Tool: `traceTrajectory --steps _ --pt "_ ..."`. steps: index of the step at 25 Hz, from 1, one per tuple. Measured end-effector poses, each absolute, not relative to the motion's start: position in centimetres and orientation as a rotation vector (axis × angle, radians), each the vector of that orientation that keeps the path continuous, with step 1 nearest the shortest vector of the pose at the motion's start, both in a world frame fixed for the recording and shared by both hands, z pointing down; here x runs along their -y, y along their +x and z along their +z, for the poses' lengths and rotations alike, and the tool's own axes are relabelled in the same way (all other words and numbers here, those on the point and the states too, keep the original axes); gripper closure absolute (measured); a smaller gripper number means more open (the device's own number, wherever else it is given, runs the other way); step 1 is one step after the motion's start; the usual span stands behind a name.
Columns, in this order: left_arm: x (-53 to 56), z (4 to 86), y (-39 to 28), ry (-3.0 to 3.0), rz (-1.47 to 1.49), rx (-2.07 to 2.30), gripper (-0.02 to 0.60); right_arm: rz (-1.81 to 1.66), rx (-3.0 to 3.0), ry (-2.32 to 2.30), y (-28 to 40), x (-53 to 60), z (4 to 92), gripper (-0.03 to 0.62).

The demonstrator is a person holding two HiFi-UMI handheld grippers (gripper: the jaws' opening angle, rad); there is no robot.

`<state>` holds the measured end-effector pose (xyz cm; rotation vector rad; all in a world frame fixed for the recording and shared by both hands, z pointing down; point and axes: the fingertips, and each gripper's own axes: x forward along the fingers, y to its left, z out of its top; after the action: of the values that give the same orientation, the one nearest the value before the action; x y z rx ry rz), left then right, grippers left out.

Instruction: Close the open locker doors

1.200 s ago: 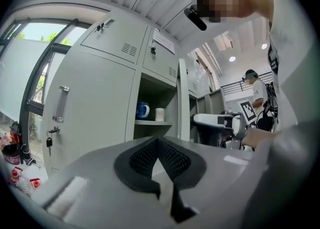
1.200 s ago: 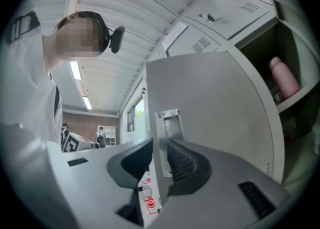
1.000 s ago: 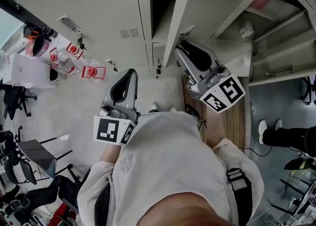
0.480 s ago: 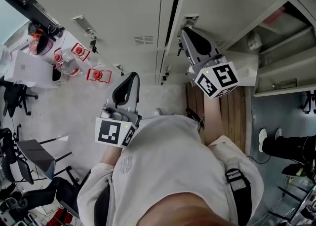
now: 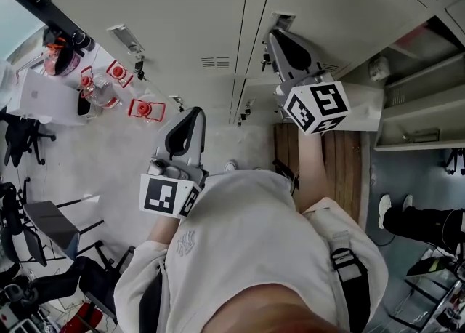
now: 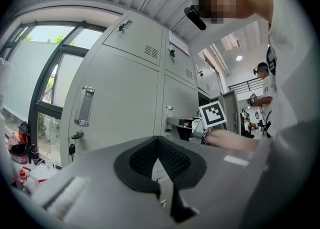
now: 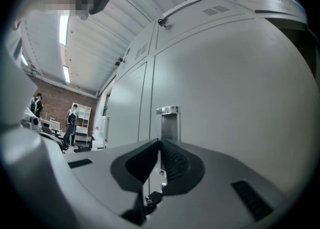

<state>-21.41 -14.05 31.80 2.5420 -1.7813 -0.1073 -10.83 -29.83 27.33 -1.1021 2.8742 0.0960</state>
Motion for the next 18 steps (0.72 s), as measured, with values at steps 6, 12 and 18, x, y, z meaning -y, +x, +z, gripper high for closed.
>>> traceTrajectory --steps 6,12,18 --pt "14.5 31.9 -20.9 2.531 -0.104 1.79 0.58 0.093 -2.883 -1.073 -10.9 30.0 27.4 0.571" --pt "14.7 31.8 -19.5 2.54 -0.1 1.782 0.58 0.155 -2.902 -1.12 -10.8 29.8 27.7 0.569" --pt "14.9 31.6 -17.6 2.566 -0.108 1.749 0.58 0.146 -2.867 -1.105 -9.0 28.3 27.2 0.569"
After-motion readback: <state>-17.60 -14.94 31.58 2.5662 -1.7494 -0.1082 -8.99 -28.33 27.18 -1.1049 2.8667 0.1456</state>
